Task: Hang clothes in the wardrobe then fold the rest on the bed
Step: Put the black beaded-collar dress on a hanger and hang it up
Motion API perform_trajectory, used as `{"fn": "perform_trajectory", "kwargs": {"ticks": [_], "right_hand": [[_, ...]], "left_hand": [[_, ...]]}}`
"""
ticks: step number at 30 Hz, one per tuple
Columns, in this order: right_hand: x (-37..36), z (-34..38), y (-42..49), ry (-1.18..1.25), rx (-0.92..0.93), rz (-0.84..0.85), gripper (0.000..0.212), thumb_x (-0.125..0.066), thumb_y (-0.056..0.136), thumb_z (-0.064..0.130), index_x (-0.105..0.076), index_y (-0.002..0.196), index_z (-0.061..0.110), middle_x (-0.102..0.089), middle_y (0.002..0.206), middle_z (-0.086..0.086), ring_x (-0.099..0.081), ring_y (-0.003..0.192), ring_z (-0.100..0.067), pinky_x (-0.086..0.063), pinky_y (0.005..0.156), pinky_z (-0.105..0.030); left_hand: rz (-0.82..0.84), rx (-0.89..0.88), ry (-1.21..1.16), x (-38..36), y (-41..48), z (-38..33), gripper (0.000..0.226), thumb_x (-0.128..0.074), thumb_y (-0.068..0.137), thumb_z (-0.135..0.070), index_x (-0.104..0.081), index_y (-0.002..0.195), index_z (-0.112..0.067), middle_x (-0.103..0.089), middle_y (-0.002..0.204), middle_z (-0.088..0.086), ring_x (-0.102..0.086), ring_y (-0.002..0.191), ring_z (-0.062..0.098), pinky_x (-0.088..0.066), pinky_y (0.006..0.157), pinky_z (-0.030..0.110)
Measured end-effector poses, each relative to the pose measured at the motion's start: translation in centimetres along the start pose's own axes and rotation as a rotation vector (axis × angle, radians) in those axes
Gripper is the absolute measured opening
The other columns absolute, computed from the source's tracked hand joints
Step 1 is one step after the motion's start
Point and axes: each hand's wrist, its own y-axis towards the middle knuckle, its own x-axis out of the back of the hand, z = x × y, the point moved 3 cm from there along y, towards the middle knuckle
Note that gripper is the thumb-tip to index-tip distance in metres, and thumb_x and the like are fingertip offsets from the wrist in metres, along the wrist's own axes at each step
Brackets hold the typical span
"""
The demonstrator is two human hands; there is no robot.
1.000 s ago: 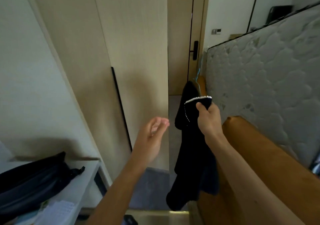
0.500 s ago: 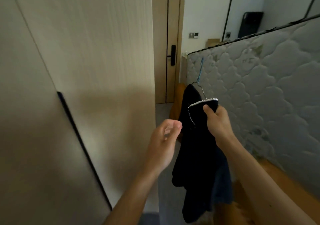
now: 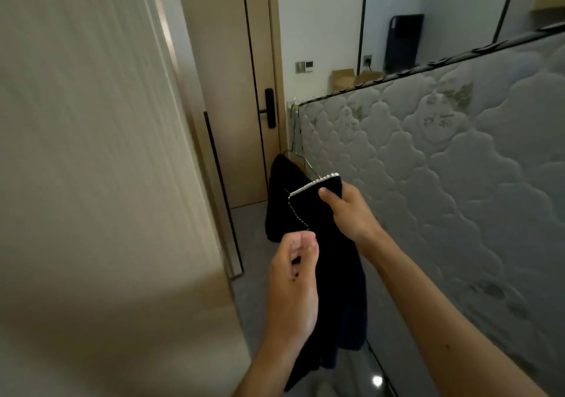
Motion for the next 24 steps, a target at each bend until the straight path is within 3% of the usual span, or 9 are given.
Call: {"fn": "perform_trajectory", "kwargs": {"ticks": [4, 7, 11, 13, 16, 20, 22, 24], "right_hand": [[0.0, -1.1, 7.7, 0.046, -0.006, 0.154, 0.02, -0.05, 0.103, 0.015, -0.066, 0.095, 0.009, -0.073, 0.084, -0.004, -0.072, 0.078, -0.016, -0.053, 0.069, -0.029], [-0.8, -1.8, 14.7, 0.104, 0.012, 0.308, 0.018, -0.05, 0.103, 0.013, -0.065, 0.098, 0.006, -0.072, 0.083, -0.006, -0.07, 0.075, -0.016, -0.053, 0.064, -0.025], [-2.8, -1.1, 22.6, 0.162, -0.008, 0.535, 0.016, -0.05, 0.102, 0.011, -0.066, 0.099, 0.008, -0.073, 0.083, -0.003, -0.072, 0.076, -0.015, -0.053, 0.06, -0.021], [-4.1, -0.6, 25.2, 0.164, -0.002, 0.643, 0.016, -0.051, 0.101, 0.011, -0.067, 0.101, 0.009, -0.074, 0.084, -0.004, -0.072, 0.077, -0.013, -0.052, 0.061, -0.018], [-6.7, 0.7, 29.2, 0.122, 0.049, 0.808, 0.015, -0.052, 0.1, 0.014, -0.067, 0.099, 0.011, -0.073, 0.087, -0.006, -0.071, 0.078, -0.014, -0.052, 0.066, -0.022], [-11.4, 2.8, 32.5, 0.154, -0.003, 1.009, 0.019, -0.051, 0.099, 0.017, -0.066, 0.104, 0.006, -0.074, 0.091, -0.011, -0.071, 0.081, -0.02, -0.05, 0.074, -0.032], [-14.3, 3.9, 33.6, 0.165, 0.004, 1.09, 0.02, -0.052, 0.099, 0.016, -0.067, 0.105, 0.005, -0.074, 0.091, -0.014, -0.072, 0.081, -0.02, -0.05, 0.072, -0.03], [-17.2, 5.1, 34.4, 0.179, 0.014, 1.133, 0.019, -0.053, 0.098, 0.015, -0.067, 0.105, 0.004, -0.073, 0.094, -0.02, -0.072, 0.081, -0.023, -0.051, 0.072, -0.031]], "left_hand": [[-0.085, 0.076, -0.067, -2.4, 5.2, 2.3, 0.024, -0.052, 0.097, -0.046, -0.065, 0.107, -0.028, -0.067, 0.105, -0.016, -0.061, 0.108, 0.0, -0.044, 0.09, 0.018], [-0.204, 0.157, -0.19, -2.6, 11.4, 4.0, 0.036, -0.056, 0.09, -0.061, -0.066, 0.107, -0.031, -0.067, 0.107, -0.014, -0.062, 0.107, 0.002, -0.044, 0.088, 0.019], [-0.437, 0.202, -0.217, -0.2, 19.4, 5.0, 0.043, -0.046, 0.081, -0.051, -0.065, 0.111, -0.026, -0.069, 0.103, -0.012, -0.065, 0.095, -0.004, -0.049, 0.076, 0.011], [-0.566, 0.208, -0.187, 1.6, 22.4, 4.9, 0.036, -0.044, 0.089, -0.047, -0.065, 0.109, -0.027, -0.07, 0.101, -0.014, -0.065, 0.093, -0.007, -0.048, 0.074, 0.01], [-0.785, 0.156, -0.128, 4.5, 25.8, 5.0, 0.028, -0.042, 0.099, -0.037, -0.066, 0.105, -0.023, -0.07, 0.098, -0.013, -0.064, 0.091, -0.008, -0.048, 0.073, 0.007], [-0.995, 0.068, -0.001, 8.2, 27.6, 4.5, 0.037, -0.042, 0.089, -0.045, -0.065, 0.103, -0.02, -0.07, 0.093, -0.015, -0.063, 0.09, -0.008, -0.046, 0.072, 0.005], [-1.101, 0.019, 0.039, 10.5, 27.8, 4.1, 0.042, -0.045, 0.083, -0.048, -0.066, 0.101, -0.018, -0.069, 0.097, -0.006, -0.064, 0.09, -0.004, -0.048, 0.078, 0.013], [-1.17, 0.002, 0.079, 12.8, 27.8, 3.9, 0.039, -0.054, 0.09, -0.054, -0.068, 0.1, -0.019, -0.07, 0.096, -0.007, -0.065, 0.095, 0.003, -0.048, 0.084, 0.024]]}}
